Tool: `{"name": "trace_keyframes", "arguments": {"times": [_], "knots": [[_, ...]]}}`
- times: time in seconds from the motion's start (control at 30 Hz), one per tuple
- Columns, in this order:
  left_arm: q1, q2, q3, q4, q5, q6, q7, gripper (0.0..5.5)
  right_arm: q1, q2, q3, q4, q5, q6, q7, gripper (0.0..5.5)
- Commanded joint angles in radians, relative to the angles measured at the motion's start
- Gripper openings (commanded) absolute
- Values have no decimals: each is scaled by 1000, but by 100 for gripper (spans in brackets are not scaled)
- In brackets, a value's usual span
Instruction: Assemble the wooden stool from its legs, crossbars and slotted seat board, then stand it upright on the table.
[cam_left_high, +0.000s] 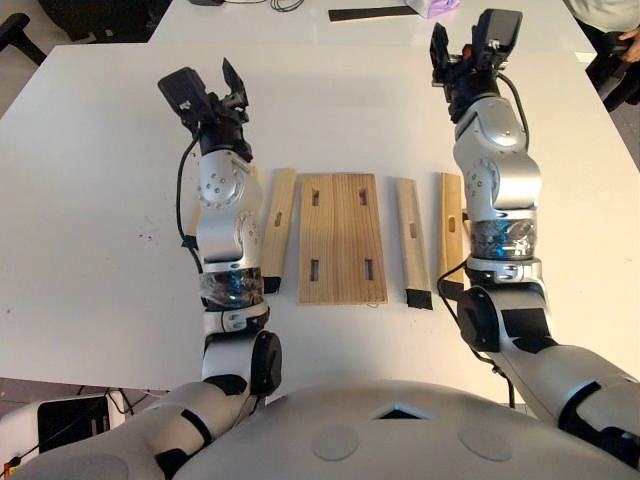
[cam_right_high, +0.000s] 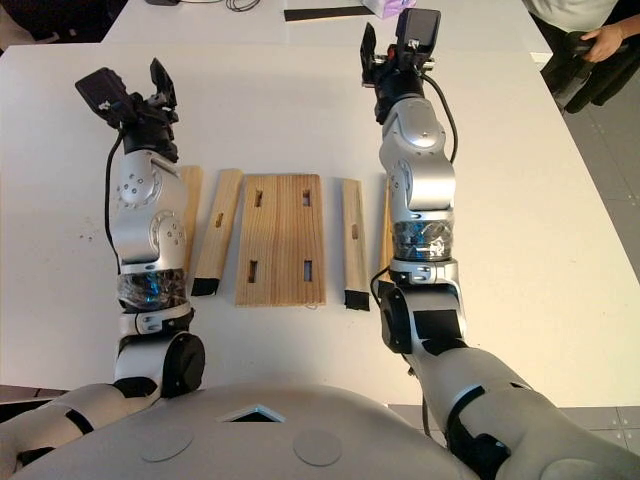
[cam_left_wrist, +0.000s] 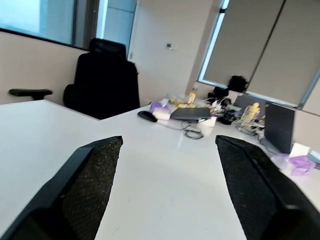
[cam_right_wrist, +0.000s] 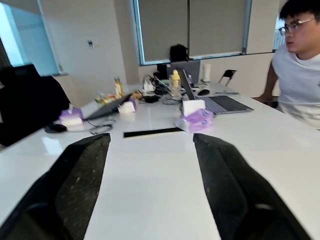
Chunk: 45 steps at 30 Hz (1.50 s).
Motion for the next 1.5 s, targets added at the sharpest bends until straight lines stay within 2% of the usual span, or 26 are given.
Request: {"name": "trace_keyframes", "arguments": {"times": [0.03,0.33,0.6,0.87,0.97,1.07,1.23,1.33,1.5], "knots": [[-77,18,-7,91,15,-54,-16,345,-16,24,-7,40,-9,-39,-43,307],[-132,32,-9,186,-23,-81,-91,345,-24,69,-4,114,-14,-116,-93,307],[-119,42,-44,177,-33,-56,-164,345,2,110,-71,92,29,-126,-173,307],[-125,29,-70,194,1,-31,-134,345,18,99,-66,66,-7,-135,-212,307],[-158,27,-69,230,4,-14,-122,345,0,67,-25,132,-69,-69,-227,307],[-184,30,-74,269,19,-17,-113,345,-38,82,-67,208,-30,-62,-243,307],[-264,72,-40,368,4,-26,-133,345,-70,98,-66,213,-8,-128,-219,307],[-289,117,-19,369,-51,0,-226,345,-54,97,-60,184,2,-145,-188,307],[-186,246,12,259,-68,40,-334,345,-3,101,-44,137,18,-84,-152,307]]}}
